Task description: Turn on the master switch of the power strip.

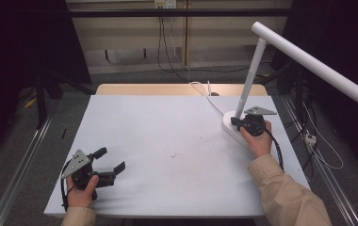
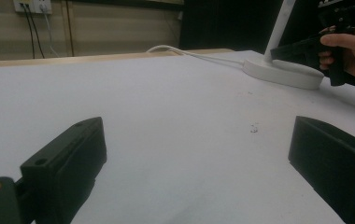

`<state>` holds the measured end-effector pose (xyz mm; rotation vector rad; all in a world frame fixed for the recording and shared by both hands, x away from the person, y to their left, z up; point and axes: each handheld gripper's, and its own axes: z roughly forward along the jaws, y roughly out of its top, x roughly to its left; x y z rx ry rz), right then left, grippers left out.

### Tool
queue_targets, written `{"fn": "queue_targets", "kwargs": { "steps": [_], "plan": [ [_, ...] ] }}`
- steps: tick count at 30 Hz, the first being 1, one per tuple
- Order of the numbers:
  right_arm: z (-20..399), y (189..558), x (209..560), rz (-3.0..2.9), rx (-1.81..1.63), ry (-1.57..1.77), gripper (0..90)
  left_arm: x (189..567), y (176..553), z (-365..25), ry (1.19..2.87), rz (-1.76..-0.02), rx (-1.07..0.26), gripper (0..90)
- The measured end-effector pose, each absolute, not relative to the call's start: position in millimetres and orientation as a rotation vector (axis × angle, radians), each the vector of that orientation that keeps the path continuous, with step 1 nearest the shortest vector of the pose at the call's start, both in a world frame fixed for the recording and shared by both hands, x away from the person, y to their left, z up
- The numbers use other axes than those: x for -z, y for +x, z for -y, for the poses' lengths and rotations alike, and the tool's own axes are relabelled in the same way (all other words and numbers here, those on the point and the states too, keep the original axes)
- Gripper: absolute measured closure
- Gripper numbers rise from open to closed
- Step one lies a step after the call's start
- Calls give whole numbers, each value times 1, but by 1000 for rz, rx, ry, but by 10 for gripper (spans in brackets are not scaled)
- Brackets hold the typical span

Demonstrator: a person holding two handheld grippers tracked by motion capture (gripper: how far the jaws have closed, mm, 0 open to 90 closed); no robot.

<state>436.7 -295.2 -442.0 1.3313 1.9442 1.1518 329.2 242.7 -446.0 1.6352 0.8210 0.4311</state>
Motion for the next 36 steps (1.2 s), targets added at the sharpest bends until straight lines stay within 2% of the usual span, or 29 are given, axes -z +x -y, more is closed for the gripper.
{"fn": "queue_targets", "kwargs": {
  "steps": [36],
  "plan": [
    [294, 440, 451, -1968, -1104, 1306, 900, 446, 329, -244, 1633, -825, -433, 39]
  ]
}}
